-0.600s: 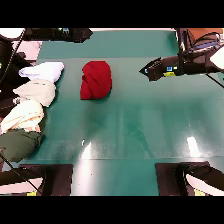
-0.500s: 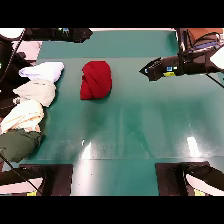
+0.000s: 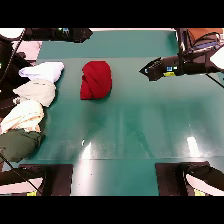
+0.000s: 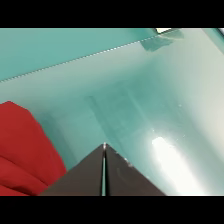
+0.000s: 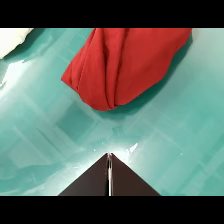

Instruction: Fold the shirts.

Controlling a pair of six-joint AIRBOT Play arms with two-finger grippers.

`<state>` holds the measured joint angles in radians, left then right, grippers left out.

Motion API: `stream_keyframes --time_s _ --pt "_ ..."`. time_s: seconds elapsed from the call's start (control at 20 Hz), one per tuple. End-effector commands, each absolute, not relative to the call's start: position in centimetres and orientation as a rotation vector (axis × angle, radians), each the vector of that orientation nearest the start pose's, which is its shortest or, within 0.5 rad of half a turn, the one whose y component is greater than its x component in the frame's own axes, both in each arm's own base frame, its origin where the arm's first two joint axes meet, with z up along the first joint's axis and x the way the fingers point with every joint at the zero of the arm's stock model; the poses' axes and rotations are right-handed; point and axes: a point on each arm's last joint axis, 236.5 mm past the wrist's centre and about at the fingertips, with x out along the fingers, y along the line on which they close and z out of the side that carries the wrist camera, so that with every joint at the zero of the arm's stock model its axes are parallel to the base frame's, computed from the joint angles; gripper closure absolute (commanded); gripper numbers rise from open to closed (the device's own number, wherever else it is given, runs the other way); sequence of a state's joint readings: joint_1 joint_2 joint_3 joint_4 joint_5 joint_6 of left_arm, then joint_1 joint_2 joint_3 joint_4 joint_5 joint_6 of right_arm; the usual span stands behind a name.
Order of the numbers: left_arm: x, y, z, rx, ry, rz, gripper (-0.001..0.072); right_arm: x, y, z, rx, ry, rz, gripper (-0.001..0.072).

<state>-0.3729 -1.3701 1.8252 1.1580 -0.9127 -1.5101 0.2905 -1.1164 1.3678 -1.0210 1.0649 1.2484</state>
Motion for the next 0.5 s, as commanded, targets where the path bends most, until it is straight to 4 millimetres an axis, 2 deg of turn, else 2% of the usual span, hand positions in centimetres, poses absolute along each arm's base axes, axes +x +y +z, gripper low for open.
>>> stream_keyframes --time_s 0.0,0.1,0.15,0.2,0.25,0.35,0.45 --pt "45.3 -25.8 30.4 -0.189 0.488 -0.643 0.0680 36.9 22.3 20.0 0.039 0.744 0.742 0.0693" --pt "46.3 -25.5 31.2 -0.185 0.435 -0.621 0.0679 36.9 22.3 20.0 0.040 0.744 0.742 0.0693" --pt "47.2 -24.7 30.9 -0.147 0.417 -0.583 0.0633 36.9 22.3 20.0 0.040 0.744 0.742 0.0693" --pt "48.5 -23.6 29.8 -0.096 0.418 -0.525 0.0329 36.9 22.3 20.0 0.040 0.744 0.743 0.0693" --pt "49.9 -22.2 28.0 -0.101 0.460 -0.454 0.0154 36.9 22.4 20.0 0.041 0.744 0.743 0.0693" --pt "52.2 -19.8 22.0 -0.147 0.616 -0.349 0.0147 36.8 22.5 20.1 0.047 0.744 0.748 0.0693" --pt "53.7 -18.1 14.7 -0.173 0.800 -0.280 0.0147 36.8 22.5 20.1 0.046 0.745 0.748 0.0693"
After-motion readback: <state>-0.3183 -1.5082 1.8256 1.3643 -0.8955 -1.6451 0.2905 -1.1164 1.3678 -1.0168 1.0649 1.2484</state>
